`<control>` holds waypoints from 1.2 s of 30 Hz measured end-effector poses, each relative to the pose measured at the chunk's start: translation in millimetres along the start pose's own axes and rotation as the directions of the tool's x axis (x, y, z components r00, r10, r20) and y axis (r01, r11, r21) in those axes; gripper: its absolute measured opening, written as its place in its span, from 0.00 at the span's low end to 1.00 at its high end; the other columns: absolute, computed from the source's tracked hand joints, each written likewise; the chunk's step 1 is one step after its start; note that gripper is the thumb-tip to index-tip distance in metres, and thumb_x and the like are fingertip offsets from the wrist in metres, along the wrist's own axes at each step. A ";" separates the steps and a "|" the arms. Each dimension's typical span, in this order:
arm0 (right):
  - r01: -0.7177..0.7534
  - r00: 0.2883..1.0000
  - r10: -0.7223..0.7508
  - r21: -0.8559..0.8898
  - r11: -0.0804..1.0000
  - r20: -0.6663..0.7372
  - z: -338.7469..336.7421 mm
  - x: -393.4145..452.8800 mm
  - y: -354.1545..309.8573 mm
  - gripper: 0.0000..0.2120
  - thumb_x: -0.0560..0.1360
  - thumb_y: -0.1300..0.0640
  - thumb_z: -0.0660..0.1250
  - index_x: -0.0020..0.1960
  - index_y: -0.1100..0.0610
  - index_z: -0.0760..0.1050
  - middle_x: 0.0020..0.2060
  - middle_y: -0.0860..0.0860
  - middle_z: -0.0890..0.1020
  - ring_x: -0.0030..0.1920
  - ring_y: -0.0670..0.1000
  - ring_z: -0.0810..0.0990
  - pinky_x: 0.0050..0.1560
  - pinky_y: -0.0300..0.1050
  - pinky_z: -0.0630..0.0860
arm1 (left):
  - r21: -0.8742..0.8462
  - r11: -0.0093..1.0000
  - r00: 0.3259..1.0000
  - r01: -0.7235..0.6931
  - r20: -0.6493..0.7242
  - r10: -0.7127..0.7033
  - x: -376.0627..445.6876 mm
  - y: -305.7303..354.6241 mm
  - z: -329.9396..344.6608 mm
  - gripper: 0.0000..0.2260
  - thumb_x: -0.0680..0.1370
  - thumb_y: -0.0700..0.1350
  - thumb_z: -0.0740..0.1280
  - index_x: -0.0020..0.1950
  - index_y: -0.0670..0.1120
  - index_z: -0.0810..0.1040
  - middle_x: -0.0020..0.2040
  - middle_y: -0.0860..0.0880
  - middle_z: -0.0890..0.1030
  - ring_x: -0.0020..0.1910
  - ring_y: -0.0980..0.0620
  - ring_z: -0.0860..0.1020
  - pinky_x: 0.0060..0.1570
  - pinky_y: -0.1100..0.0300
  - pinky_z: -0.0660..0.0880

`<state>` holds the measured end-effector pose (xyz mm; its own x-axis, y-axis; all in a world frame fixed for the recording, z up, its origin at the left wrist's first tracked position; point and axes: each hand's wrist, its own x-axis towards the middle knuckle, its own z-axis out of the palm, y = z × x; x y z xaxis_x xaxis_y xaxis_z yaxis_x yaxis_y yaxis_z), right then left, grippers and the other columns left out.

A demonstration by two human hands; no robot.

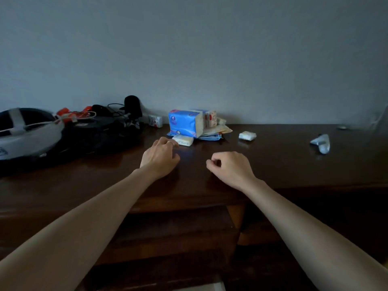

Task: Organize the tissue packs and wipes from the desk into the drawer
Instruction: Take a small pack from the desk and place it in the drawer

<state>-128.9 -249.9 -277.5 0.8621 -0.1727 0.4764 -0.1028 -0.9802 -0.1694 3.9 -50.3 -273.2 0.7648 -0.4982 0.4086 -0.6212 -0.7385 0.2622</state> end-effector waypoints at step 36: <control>0.042 0.964 0.063 0.382 0.923 -0.260 -6.8 -76.5 -42.1 0.07 0.82 0.52 0.68 0.51 0.54 0.83 0.45 0.44 0.83 0.48 0.44 0.81 0.46 0.37 0.74 | -0.765 0.622 0.928 0.169 -0.089 -0.361 -146.4 39.0 -33.3 0.21 0.74 0.56 0.73 0.59 0.53 0.66 0.48 0.56 0.80 0.44 0.62 0.82 0.38 0.68 0.75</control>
<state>-194.0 -196.1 -301.0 0.6952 -0.2537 0.6725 0.1309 -0.8753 -0.4655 -138.0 9.0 -293.7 0.9191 -0.1555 0.3620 -0.3879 -0.1962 0.9006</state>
